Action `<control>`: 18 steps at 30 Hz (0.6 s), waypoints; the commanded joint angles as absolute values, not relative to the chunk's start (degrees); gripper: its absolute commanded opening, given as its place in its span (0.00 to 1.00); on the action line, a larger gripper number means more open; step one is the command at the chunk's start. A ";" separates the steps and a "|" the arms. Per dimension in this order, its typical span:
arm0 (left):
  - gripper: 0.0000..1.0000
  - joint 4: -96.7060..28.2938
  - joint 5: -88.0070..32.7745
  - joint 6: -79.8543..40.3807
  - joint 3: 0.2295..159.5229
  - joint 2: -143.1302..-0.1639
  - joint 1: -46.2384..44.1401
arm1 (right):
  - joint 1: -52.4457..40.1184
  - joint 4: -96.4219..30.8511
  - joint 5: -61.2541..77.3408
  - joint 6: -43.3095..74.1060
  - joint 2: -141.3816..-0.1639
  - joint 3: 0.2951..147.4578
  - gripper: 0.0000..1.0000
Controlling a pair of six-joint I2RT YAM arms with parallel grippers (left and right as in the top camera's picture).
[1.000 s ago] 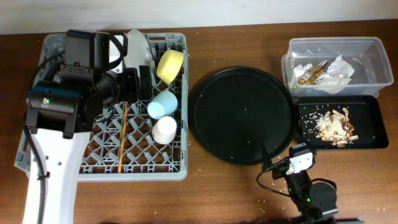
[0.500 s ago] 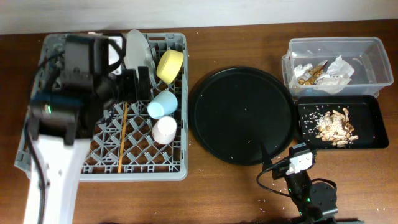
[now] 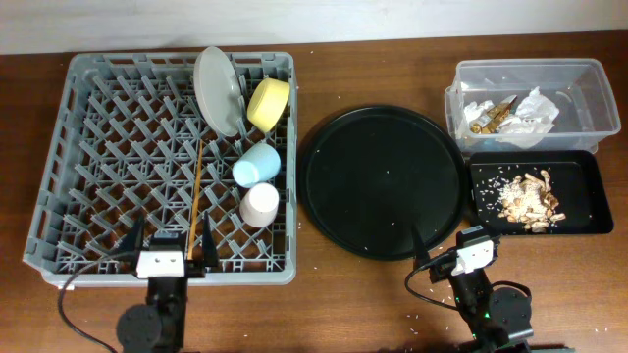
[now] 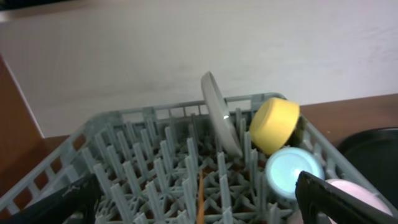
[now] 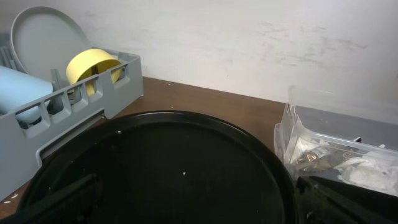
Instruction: Sort waste into correct bins and load items into the dishwasher rack
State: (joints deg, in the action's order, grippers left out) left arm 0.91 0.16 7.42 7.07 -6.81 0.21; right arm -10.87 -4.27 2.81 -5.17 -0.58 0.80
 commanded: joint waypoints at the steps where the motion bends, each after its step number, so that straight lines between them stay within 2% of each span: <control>1: 1.00 1.58 1.08 8.73 2.63 -0.34 1.08 | -10.87 -4.32 2.74 -5.34 -0.19 0.32 0.99; 6: 1.00 -4.75 1.28 9.19 0.47 -0.25 1.19 | -10.85 -4.32 2.74 -5.34 -0.19 0.32 0.99; 18: 1.00 -4.75 1.04 9.13 0.49 -0.30 1.19 | -10.87 -4.32 2.74 -5.34 -0.19 0.32 0.99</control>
